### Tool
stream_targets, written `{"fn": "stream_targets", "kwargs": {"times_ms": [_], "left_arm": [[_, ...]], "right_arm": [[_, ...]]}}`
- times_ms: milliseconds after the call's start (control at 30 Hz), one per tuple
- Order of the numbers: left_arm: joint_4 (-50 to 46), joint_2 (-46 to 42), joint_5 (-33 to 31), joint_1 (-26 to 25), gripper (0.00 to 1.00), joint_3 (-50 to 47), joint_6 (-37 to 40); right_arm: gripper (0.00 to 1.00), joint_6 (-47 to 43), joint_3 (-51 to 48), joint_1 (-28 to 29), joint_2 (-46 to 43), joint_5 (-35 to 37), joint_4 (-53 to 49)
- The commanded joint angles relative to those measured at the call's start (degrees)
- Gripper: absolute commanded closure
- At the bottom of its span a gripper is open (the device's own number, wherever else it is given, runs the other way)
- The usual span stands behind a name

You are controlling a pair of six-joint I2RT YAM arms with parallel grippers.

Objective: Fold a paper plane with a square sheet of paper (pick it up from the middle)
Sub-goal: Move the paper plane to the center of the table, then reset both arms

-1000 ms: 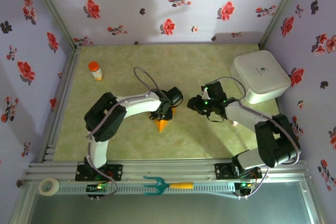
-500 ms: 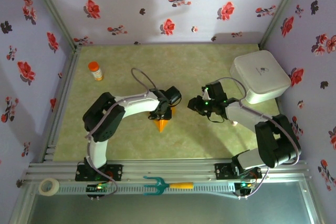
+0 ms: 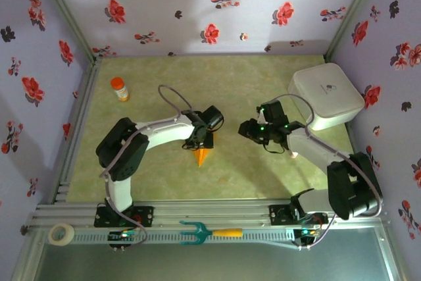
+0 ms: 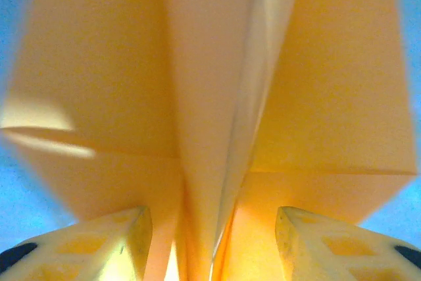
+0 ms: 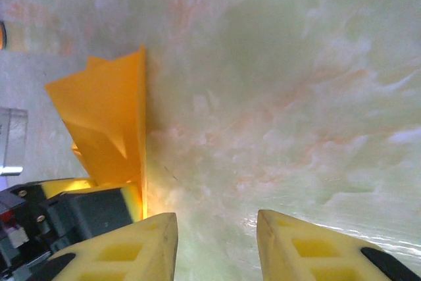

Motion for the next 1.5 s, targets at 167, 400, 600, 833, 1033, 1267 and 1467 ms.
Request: {"fn": "stream_targets", "kwargs": {"times_ms": [167, 400, 600, 833, 1033, 1267, 1467], "left_arm": [[-1.61, -9.4, -3.89, 0.29, 0.42, -1.12, -0.38], [2.03, -19.84, -9.5, 3.4, 0.41, -7.17, 2.84], [7.26, -31.47, -9.84, 12.39, 0.4, -17.28, 6.42], [16.78, -45.95, -12.74, 24.37, 0.28, -29.64, 18.77], [31.84, -55.84, -21.93, 35.52, 0.09, -42.19, 31.11], [54.07, -51.51, -20.31, 42.96, 0.07, -52.15, 40.79], [69.15, -38.64, -12.04, 43.07, 0.06, -53.4, 44.41]], "right_arm": [[0.5, -8.74, 4.57, -3.39, -10.24, 16.07, -10.68], [0.38, -18.31, 3.81, -4.21, -18.74, 36.98, -9.8], [0.19, -29.46, -4.28, -4.8, -23.22, 51.15, 2.17], [0.19, -42.01, -12.34, -7.94, -19.0, 42.61, 21.14], [0.18, -40.55, -13.24, -13.44, -6.87, 45.82, 34.47], [0.18, -37.23, -16.55, -20.15, -0.73, 31.51, 49.42], [0.17, -38.45, -26.79, -21.65, 11.67, 23.26, 75.25]]}}
